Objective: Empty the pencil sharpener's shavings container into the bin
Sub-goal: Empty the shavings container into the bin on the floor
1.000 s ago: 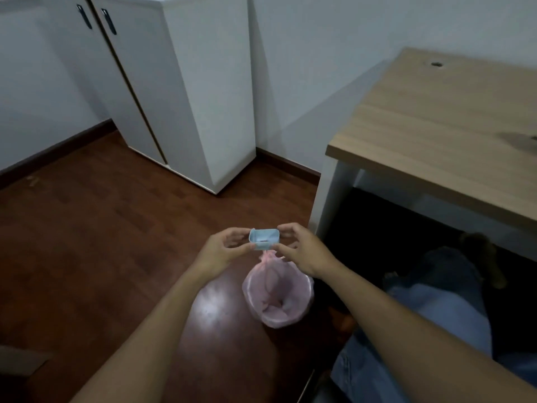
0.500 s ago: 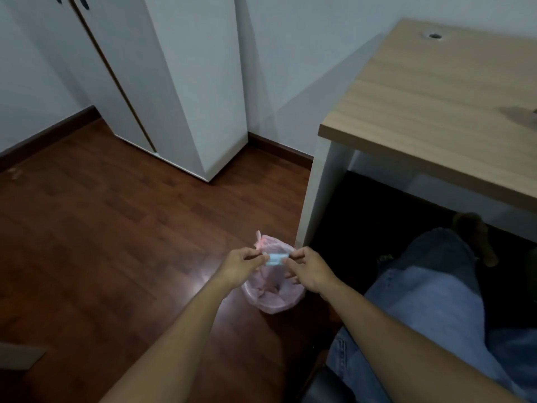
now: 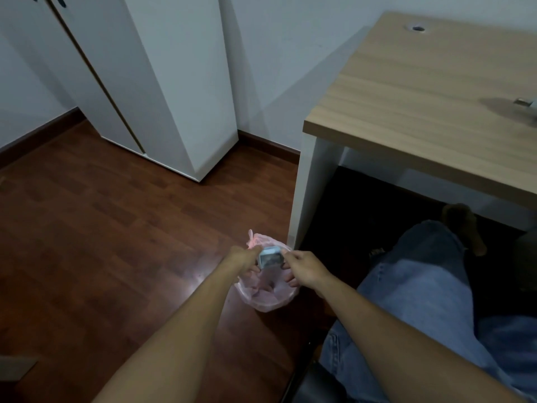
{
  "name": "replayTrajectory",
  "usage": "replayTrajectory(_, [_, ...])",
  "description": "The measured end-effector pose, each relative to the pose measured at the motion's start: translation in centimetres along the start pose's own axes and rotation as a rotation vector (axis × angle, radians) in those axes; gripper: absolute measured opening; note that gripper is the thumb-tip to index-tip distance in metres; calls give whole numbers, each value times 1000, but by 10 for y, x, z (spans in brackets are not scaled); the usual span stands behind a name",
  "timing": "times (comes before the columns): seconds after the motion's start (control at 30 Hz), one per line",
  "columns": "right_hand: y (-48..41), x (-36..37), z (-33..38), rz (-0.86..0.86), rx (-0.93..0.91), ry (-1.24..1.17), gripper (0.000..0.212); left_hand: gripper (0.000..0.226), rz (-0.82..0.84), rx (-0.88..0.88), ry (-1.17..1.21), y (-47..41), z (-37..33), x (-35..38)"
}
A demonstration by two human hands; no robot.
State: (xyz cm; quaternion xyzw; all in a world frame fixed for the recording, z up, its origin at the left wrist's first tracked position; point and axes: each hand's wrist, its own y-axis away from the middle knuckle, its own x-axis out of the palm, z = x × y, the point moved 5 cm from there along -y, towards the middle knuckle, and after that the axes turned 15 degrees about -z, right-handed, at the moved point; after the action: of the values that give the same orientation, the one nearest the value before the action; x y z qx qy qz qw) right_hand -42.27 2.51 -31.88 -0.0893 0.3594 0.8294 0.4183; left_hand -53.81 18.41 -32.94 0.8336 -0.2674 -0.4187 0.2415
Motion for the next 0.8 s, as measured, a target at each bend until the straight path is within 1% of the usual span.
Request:
replayTrajectory(0.2, [-5,1,-2,4,-18,-3,46,53,6,7,-26,20,-15,-9])
replayTrajectory(0.37, [-3,0,-1,7,-35,6,47,55,26,68,-61,29,-26,-12])
replayTrajectory(0.5, [-1,-2,3,4,-49,6,47,56,40,47,-82,25,-22,-15])
replayTrajectory(0.63, [-1,-5,5,-10,-37,6,47,55,56,24,-36,19,-13,-20])
replayTrajectory(0.8, [5,-12,12,-21,-55,4,42,45,150,108,50,16,-8,-30])
